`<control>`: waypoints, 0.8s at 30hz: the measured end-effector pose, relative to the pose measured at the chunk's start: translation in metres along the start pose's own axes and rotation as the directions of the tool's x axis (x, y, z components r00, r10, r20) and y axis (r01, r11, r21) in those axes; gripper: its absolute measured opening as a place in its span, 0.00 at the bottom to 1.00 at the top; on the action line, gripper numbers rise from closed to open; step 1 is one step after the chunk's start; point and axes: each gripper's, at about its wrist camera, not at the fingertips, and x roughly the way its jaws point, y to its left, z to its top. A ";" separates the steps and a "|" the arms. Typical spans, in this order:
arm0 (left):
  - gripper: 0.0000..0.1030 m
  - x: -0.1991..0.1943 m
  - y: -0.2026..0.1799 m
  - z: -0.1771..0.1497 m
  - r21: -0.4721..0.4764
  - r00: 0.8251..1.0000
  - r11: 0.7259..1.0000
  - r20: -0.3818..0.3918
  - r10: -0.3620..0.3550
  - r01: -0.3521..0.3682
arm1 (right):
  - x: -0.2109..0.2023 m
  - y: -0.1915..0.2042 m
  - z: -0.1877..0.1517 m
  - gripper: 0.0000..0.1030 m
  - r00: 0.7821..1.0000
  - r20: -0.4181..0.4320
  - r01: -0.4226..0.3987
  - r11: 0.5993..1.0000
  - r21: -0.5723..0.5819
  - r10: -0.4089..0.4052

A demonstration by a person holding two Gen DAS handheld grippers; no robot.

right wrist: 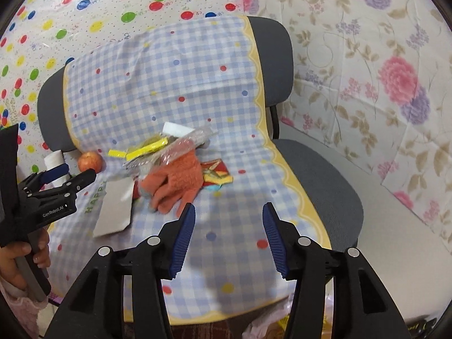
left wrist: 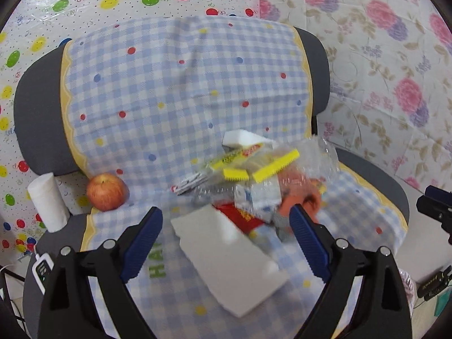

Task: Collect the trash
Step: 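Grasp the yellow-labelled plastic bag with the left tool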

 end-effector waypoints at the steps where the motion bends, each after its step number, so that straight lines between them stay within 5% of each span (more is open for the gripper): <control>1: 0.88 0.004 -0.003 0.005 0.002 1.000 1.000 0.005 -0.001 0.001 | 0.003 -0.001 0.005 0.50 1.000 0.007 0.007 1.000 -0.002 -0.007; 14: 0.90 0.108 -0.041 0.077 -0.054 0.995 0.999 -0.102 -0.015 0.009 | 0.046 -0.019 0.042 0.51 0.998 0.034 0.058 0.998 0.016 -0.059; 24: 0.90 0.130 -0.013 0.049 -0.116 0.969 0.993 -0.248 -0.017 -0.012 | 0.061 -0.027 0.028 0.52 0.999 -0.002 0.045 0.998 0.038 -0.045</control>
